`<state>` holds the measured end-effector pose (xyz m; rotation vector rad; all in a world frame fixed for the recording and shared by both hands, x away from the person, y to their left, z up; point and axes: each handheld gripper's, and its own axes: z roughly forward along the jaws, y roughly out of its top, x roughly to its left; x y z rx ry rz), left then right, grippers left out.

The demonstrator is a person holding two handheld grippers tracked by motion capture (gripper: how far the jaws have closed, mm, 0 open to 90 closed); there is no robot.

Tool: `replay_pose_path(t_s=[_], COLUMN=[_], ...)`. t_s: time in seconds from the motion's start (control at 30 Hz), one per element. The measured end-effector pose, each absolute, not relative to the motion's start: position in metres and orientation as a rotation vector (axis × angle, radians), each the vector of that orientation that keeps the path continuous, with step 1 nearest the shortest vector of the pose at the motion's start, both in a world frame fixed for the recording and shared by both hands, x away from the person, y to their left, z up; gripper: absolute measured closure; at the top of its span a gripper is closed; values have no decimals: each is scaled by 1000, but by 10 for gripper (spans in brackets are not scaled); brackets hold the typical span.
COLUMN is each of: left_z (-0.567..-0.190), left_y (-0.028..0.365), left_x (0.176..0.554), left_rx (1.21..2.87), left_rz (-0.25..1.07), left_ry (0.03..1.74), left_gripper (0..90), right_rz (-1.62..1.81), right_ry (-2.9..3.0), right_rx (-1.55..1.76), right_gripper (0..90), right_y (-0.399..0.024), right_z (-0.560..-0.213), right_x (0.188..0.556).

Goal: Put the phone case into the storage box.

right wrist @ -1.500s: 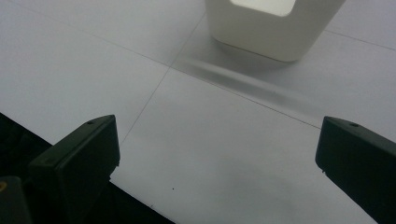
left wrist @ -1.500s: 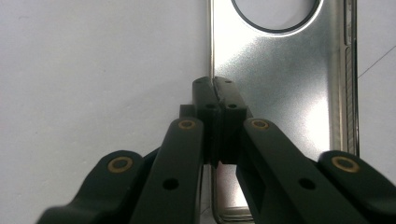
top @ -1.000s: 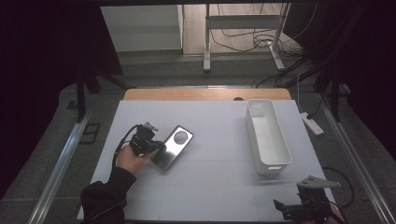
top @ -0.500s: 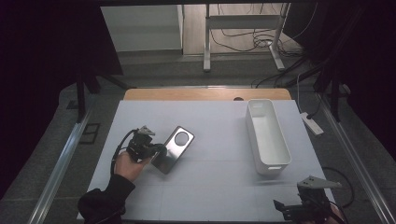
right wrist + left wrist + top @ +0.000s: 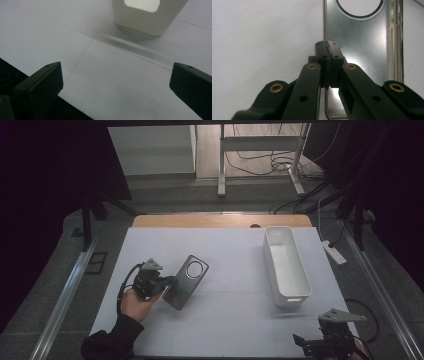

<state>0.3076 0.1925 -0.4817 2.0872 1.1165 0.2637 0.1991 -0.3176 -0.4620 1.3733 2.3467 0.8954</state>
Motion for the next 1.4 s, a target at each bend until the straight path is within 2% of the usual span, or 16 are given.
replay_pose_path(t_s=[0.87, 1.4], left_z=[-468, -467], left_y=[187, 180], left_x=[262, 261], left_rx=[1941, 1931], left_rz=[303, 291], left_ry=[1051, 1028], left_gripper=[891, 891], right_rz=[911, 987], right_ry=[2344, 2336], right_rx=[1366, 1343], right_gripper=[0, 0], right_y=[-318, -314], right_z=[-461, -457], right_x=[198, 199])
